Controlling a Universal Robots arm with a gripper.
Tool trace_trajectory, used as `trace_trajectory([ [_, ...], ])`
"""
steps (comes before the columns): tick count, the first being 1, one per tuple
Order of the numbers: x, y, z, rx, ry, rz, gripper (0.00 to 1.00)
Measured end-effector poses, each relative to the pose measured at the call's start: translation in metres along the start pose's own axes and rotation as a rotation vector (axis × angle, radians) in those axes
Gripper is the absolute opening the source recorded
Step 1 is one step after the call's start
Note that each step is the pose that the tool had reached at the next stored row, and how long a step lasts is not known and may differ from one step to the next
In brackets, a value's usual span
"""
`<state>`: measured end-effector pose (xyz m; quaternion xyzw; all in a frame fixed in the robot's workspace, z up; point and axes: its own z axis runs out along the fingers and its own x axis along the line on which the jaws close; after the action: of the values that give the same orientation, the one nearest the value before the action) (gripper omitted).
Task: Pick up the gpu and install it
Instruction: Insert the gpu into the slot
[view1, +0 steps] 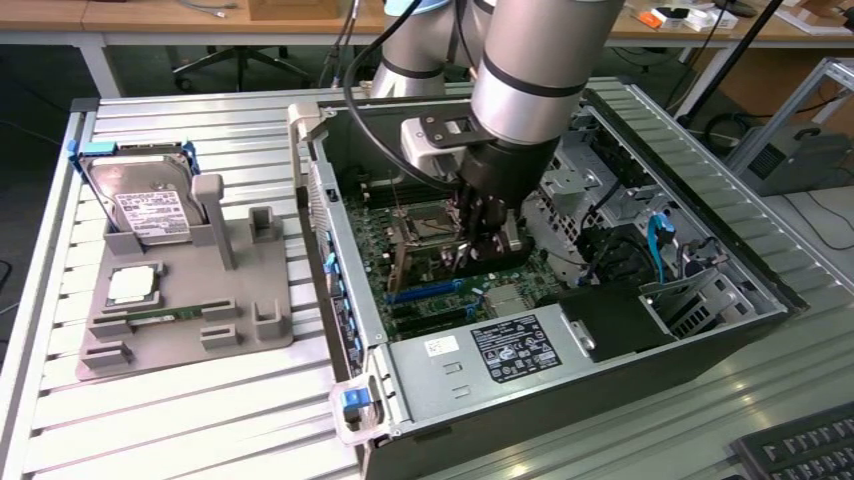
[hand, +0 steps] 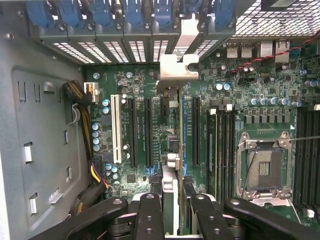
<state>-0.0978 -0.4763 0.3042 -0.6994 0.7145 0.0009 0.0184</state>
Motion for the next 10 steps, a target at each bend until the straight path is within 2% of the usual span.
trace_trajectory([
  [10,0.0001,0.0014,0.0012,0.0,0.0,0.0,0.27],
])
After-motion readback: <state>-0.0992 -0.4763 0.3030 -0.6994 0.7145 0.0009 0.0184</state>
